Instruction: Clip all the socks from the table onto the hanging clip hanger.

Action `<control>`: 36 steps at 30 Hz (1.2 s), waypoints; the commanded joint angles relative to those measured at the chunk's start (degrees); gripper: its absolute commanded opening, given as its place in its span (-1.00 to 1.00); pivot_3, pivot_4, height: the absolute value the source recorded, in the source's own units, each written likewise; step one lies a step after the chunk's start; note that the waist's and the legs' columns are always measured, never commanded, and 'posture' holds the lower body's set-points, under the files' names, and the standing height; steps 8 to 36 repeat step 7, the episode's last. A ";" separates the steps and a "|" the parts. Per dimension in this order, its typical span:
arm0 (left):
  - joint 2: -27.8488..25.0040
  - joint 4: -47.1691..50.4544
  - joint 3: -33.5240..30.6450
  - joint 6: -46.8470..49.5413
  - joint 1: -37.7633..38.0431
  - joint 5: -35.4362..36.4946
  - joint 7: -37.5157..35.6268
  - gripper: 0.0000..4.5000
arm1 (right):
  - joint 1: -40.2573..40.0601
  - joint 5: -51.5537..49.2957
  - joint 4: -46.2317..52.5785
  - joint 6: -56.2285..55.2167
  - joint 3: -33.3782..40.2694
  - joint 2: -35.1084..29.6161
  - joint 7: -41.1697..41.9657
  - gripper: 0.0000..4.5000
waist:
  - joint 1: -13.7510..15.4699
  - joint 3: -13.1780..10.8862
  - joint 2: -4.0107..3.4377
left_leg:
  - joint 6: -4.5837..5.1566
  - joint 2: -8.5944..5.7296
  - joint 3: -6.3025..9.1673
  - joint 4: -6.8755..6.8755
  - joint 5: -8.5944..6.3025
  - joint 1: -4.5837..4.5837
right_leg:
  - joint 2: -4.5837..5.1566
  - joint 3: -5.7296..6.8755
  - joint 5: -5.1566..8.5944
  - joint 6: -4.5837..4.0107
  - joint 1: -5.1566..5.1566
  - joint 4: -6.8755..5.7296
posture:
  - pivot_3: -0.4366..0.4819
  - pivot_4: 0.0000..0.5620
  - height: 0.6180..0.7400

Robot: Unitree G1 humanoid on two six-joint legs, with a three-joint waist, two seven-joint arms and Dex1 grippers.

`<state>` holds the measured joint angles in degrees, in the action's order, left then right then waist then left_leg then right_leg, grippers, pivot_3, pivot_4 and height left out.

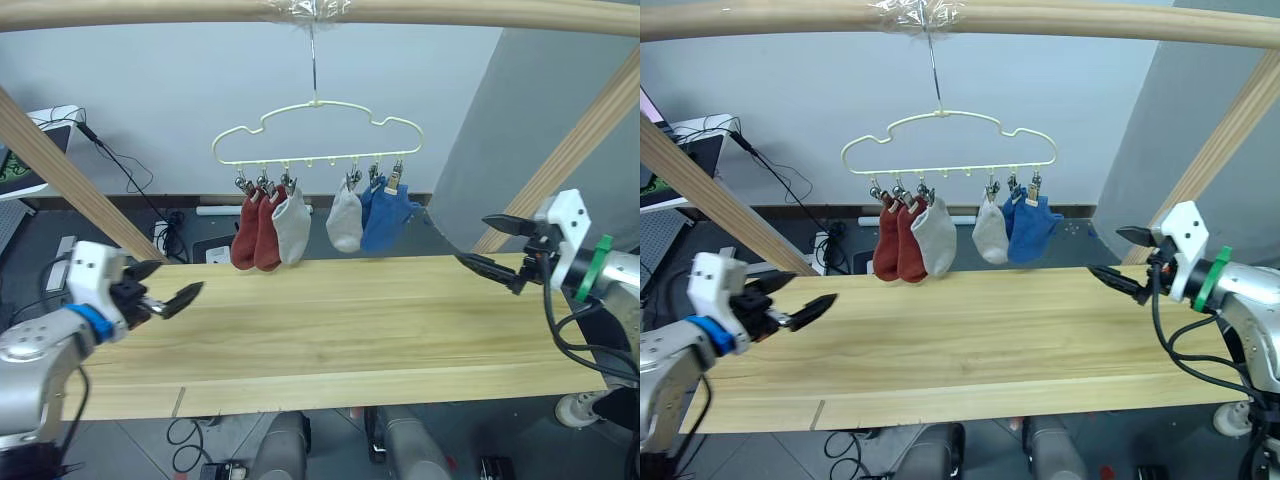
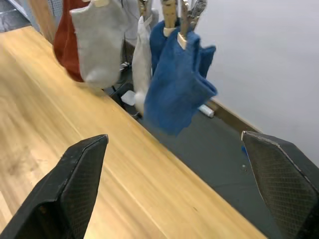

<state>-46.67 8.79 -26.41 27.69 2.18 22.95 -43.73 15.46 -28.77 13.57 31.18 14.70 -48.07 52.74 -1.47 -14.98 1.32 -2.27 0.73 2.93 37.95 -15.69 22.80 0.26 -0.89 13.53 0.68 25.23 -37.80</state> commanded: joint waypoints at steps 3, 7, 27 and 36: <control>-0.42 0.78 -4.13 -2.46 2.43 1.29 -1.78 1.00 | -1.26 -0.06 -1.12 -3.19 2.08 0.42 0.10 1.00 | 0.22 0.01 0.00 | -0.01 0.03 0.04 0.00 0.00 -0.01 | -0.01 0.00 0.00 0.00 -0.01 -0.06 | 0.09 -0.25 1.00; 0.65 -0.65 -2.81 -2.21 0.40 0.88 0.56 1.00 | -1.47 0.63 -1.58 -4.52 0.97 0.93 0.19 1.00 | 0.65 0.02 0.00 | -0.02 0.02 0.02 0.00 0.01 -0.01 | 0.00 -0.02 -0.01 -0.01 0.00 -0.08 | 0.09 -0.28 1.00; 0.65 -0.65 -2.81 -2.21 0.40 0.88 0.56 1.00 | -1.47 0.63 -1.58 -4.52 0.97 0.93 0.19 1.00 | 0.65 0.02 0.00 | -0.02 0.02 0.02 0.00 0.01 -0.01 | 0.00 -0.02 -0.01 -0.01 0.00 -0.08 | 0.09 -0.28 1.00; 0.65 -0.65 -2.81 -2.21 0.40 0.88 0.56 1.00 | -1.47 0.63 -1.58 -4.52 0.97 0.93 0.19 1.00 | 0.65 0.02 0.00 | -0.02 0.02 0.02 0.00 0.01 -0.01 | 0.00 -0.02 -0.01 -0.01 0.00 -0.08 | 0.09 -0.28 1.00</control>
